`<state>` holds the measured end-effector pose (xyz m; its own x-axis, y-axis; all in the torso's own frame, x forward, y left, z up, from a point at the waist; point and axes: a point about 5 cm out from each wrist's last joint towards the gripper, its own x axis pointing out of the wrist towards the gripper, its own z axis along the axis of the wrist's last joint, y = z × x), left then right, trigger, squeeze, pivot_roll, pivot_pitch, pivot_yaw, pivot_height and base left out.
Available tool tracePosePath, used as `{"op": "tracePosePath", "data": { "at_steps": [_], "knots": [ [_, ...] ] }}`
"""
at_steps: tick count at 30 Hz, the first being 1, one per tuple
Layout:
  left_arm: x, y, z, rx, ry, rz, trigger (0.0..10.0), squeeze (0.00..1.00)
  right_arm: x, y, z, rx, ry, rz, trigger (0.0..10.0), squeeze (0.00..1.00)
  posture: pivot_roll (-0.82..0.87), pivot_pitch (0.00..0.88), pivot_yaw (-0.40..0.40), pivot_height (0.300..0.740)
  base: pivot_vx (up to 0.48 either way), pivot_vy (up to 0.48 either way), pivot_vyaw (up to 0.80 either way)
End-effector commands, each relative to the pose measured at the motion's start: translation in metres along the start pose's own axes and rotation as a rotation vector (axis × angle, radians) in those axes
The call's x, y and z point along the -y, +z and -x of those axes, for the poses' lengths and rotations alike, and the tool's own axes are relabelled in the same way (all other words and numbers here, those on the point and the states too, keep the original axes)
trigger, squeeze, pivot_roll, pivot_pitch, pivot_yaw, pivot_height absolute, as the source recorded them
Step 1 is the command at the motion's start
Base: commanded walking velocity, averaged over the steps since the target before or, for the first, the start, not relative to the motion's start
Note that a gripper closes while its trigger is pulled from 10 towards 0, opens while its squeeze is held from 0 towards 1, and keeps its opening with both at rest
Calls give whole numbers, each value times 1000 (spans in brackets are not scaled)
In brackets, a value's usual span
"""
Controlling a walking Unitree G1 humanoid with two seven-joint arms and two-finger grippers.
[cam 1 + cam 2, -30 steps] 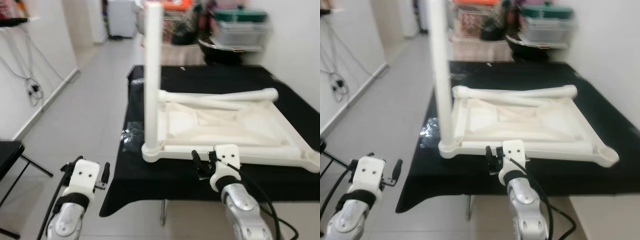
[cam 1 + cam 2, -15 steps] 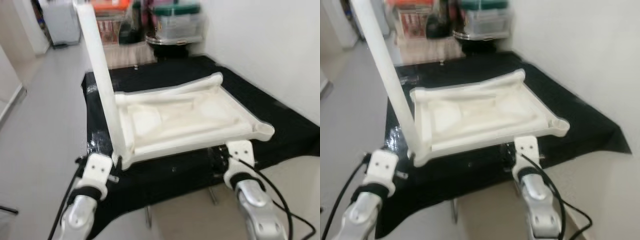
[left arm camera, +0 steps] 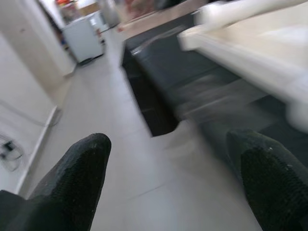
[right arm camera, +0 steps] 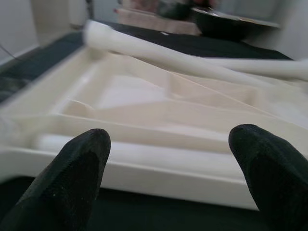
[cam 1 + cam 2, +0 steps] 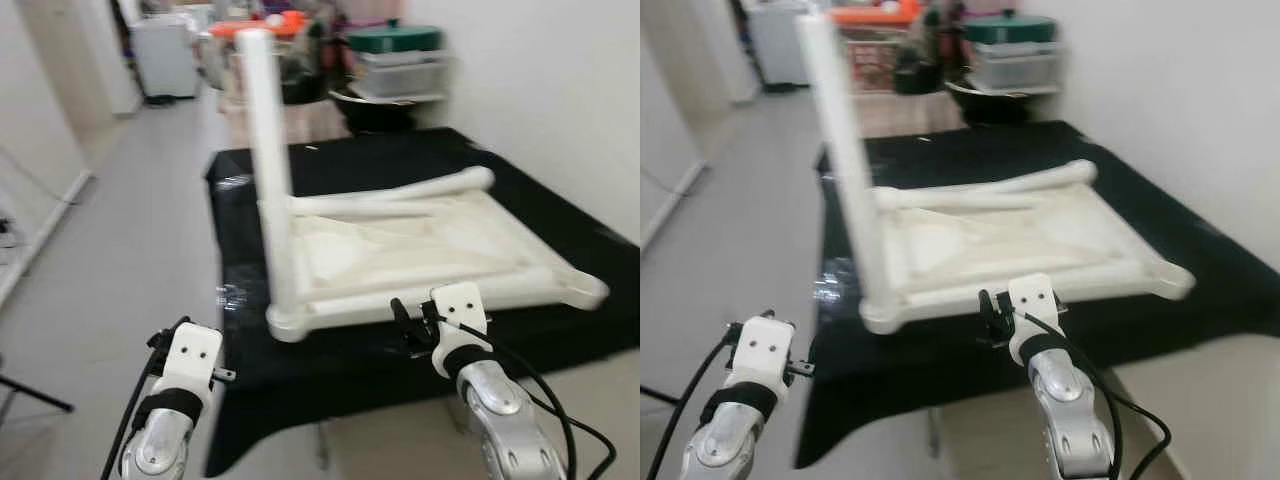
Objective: Building children table
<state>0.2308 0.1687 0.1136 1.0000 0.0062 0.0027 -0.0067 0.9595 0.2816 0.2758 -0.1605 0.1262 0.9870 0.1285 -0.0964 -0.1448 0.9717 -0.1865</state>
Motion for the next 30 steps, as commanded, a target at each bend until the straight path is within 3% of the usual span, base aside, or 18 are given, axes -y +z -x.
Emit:
{"op": "tracePosePath", "data": {
  "at_steps": [1, 21, 25, 30],
  "knots": [
    [-1, -2, 0, -16, 5, -20, 10000, 0, -5, 2, -1, 19, 28, -14, 10000, 0, 3, 11, -16, 740, 0, 480, 0],
    [5, 1, -6, 15, -82, 25, 10000, 0, 2, 0, 1, 24, 32, -75, 10000, 0, -4, 23, -21, 740, 0, 38, 0],
    [6, 1, -6, 10, -93, 24, 10000, 0, 1, 1, 2, 27, 49, -69, 10000, 0, -6, 25, -22, 740, 0, -480, 0],
    [5, 1, -6, 16, -73, 42, 10000, 0, -3, 2, 2, 33, 98, -75, 10000, 0, -6, 27, -23, 740, 0, 0, 0]
  ]
}}
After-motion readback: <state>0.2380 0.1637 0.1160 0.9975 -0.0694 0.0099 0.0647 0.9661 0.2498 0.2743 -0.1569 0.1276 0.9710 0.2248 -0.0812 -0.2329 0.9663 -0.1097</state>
